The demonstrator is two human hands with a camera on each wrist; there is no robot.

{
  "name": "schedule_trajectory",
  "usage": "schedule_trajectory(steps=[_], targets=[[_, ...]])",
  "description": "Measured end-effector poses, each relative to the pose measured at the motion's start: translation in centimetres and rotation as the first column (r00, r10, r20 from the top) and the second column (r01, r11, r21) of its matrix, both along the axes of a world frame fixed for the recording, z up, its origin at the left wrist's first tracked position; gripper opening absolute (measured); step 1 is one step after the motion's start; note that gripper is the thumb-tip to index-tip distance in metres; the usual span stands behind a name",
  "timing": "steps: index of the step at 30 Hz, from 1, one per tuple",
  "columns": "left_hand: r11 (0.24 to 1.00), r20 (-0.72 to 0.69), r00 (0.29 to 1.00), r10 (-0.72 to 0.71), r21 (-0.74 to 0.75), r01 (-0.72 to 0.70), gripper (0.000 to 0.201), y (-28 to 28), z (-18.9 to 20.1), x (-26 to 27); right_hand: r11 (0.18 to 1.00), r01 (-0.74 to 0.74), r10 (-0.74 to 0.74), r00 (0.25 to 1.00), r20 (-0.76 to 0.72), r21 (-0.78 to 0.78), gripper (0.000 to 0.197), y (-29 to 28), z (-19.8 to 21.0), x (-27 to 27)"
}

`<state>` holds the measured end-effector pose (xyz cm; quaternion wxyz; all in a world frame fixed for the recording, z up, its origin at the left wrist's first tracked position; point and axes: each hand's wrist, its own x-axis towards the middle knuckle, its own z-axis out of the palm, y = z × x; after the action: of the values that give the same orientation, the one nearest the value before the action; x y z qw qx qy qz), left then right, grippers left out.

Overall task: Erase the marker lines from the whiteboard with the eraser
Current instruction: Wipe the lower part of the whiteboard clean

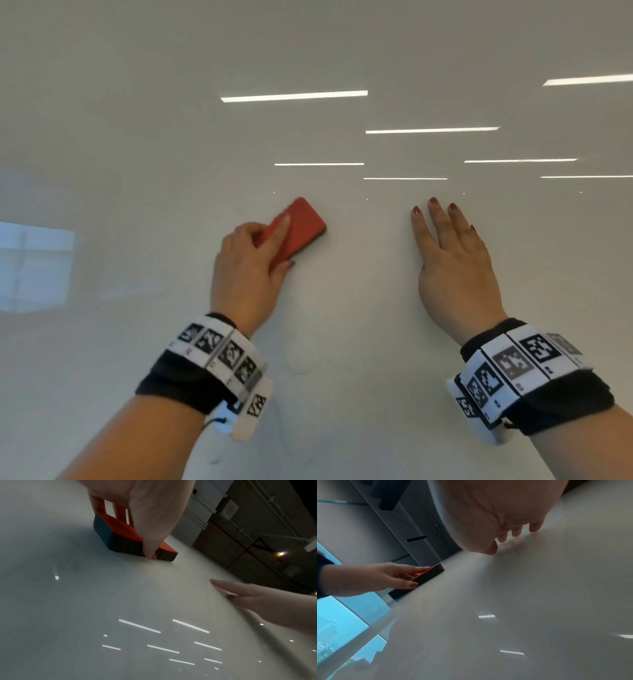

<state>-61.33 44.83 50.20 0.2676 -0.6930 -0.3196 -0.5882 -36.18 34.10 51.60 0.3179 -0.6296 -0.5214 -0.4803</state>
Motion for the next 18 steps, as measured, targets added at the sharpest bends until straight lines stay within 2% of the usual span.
schedule_trajectory(steps=[4,7,13,18], targets=[[0.997,0.085,0.996,0.031,-0.068,-0.025,0.063,2.1,5.2,-3.7,1.0,0.015,-0.015,1.0,-0.003,0.027,0.078,0.1,-0.2,0.0],[0.994,0.105,0.993,0.049,-0.102,-0.039,0.064,3.1,7.0,-5.1,0.999,0.029,-0.029,1.0,-0.012,0.035,0.079,0.1,-0.2,-0.3],[0.999,0.038,0.999,0.021,-0.027,-0.02,0.063,2.8,4.0,-3.7,0.999,0.052,-0.052,0.994,-0.099,-0.004,0.078,0.2,-0.2,-1.4],[0.999,-0.011,1.0,-0.025,-0.025,0.024,0.063,1.8,0.9,-2.4,0.999,0.05,-0.047,0.987,-0.155,0.016,0.076,0.4,-0.6,-2.6]])
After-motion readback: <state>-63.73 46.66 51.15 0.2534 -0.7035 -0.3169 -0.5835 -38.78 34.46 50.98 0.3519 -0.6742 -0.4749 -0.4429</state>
